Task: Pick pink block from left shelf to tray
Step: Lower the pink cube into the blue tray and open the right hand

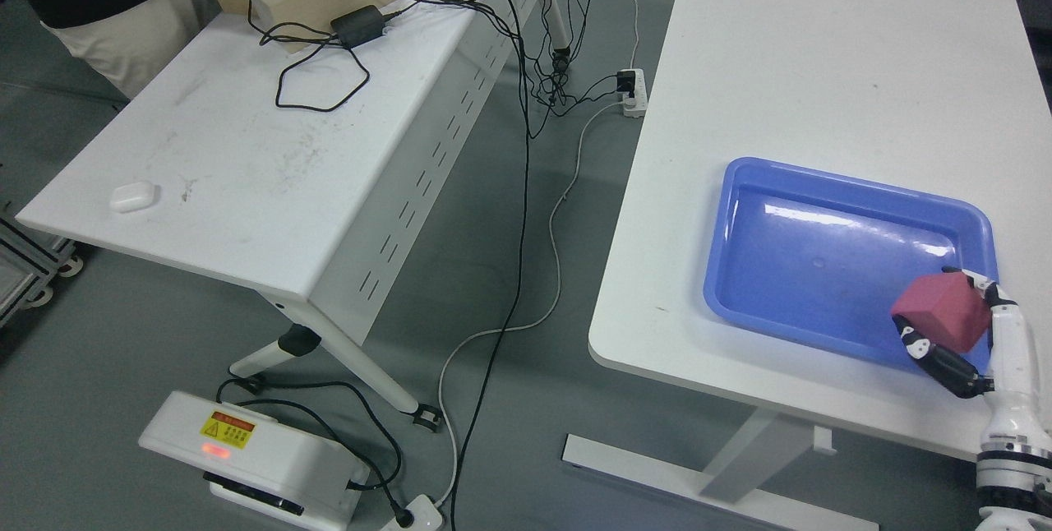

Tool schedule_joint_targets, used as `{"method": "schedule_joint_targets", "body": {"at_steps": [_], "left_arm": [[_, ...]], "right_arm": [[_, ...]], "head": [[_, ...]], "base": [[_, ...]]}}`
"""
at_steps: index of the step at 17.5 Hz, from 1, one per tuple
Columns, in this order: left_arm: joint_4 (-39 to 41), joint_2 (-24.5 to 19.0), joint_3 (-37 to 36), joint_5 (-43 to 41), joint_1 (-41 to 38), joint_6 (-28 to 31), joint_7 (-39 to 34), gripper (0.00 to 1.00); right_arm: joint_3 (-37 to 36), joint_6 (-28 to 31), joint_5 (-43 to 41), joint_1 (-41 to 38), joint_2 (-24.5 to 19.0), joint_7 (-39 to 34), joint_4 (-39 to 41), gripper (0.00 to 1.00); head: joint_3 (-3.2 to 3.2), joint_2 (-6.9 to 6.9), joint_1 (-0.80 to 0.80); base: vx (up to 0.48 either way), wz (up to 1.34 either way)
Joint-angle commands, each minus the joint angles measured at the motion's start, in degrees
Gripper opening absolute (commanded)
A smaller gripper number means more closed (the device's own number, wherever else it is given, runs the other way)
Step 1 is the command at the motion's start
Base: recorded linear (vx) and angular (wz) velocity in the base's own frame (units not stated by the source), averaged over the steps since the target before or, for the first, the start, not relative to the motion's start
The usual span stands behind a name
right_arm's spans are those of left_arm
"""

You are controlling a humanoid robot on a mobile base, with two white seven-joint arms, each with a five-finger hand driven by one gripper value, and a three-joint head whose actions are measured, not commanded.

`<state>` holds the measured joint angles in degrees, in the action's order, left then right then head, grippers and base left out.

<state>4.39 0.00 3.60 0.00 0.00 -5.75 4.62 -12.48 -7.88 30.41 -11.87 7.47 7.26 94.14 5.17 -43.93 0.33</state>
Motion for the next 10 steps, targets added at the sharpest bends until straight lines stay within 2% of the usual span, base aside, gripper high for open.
{"method": "schedule_joint_targets", "body": {"at_steps": [1,5,8,10], "left_arm": [[0.0,-1.0,0.0,-0.1,-0.5,0.0,0.0,1.00],[0.0,-1.0,0.0,-0.1,-0.5,0.0,0.0,1.00],[0.0,-1.0,0.0,-0.1,-0.5,0.0,0.0,1.00],[0.0,-1.0,0.0,-0.1,-0.5,0.0,0.0,1.00]], "right_arm": [[-0.9,-1.5,-2.4,0.1,-0.4,-0.4,1.2,0.04],[-0.3,-2.3,-2.5,-1.0,-0.4,-2.0,1.7,0.09],[1.6,-2.2,-2.7,-1.6,-0.6,-6.0,2.2,0.30],[1.8,-2.1,-2.8,-1.6,-2.5,-6.5,2.3,0.44]], "head": [[0.00,0.00,0.00],[0.00,0.00,0.00],[0.00,0.00,0.00],[0.00,0.00,0.00]], "base": [[0.177,0.01],[0.137,0.02],[0.092,0.01],[0.037,0.00]]}}
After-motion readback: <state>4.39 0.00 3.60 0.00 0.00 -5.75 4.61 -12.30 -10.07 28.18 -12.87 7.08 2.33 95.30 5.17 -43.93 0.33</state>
